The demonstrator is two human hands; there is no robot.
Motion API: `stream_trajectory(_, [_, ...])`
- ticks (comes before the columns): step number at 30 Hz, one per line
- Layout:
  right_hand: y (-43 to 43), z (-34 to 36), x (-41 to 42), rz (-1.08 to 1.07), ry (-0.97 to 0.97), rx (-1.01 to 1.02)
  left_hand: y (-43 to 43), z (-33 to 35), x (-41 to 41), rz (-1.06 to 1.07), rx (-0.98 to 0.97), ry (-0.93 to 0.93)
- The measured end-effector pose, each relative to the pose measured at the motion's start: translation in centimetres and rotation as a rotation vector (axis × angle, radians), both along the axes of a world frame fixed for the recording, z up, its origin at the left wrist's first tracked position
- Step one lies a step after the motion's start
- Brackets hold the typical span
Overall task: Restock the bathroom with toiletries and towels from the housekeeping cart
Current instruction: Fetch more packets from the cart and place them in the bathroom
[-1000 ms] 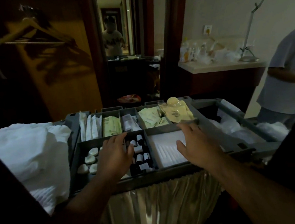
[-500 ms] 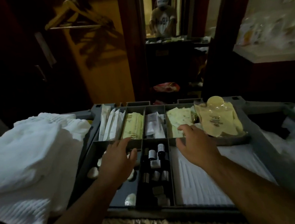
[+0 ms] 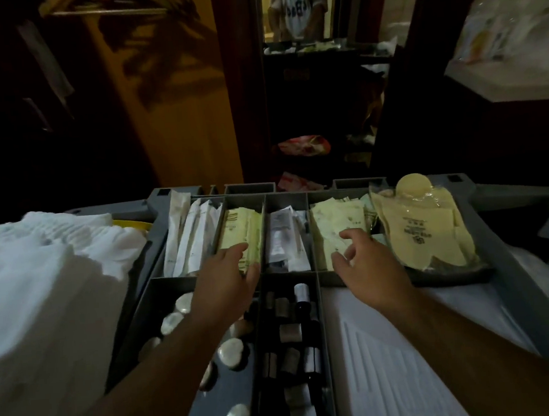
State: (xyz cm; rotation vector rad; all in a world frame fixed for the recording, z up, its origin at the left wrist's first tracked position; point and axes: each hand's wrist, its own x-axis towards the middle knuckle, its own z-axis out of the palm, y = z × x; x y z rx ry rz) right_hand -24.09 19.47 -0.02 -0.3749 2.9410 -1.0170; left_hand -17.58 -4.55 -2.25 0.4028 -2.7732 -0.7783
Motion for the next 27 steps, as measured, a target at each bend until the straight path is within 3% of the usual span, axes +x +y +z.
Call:
stream_trajectory(8, [-1.1, -0.8, -1.3, -0.069, -0.058, 0.008, 0.3, -2.1, -5.9, -0.119, -0.012, -0.004])
stream_trajectory(16, [-2.7, -1.2, -3.4, -0.091, -0.148, -0.033, -0.8, -3.3, -8.7, -0.067, -0.019, 0.101])
stream_trajectory(23, [-6.5, -1.5, -7.3, -0.020, -0.171, -0.091, -1.5, -4.0, -9.3, 0.039, 0.231, 0.108])
stream_trajectory(27, [-8.3, -1.7, -8.7, 0.021, -0.219, -0.007, -1.6, -3.9, -9.4, 0.129, 0.344, 0.075])
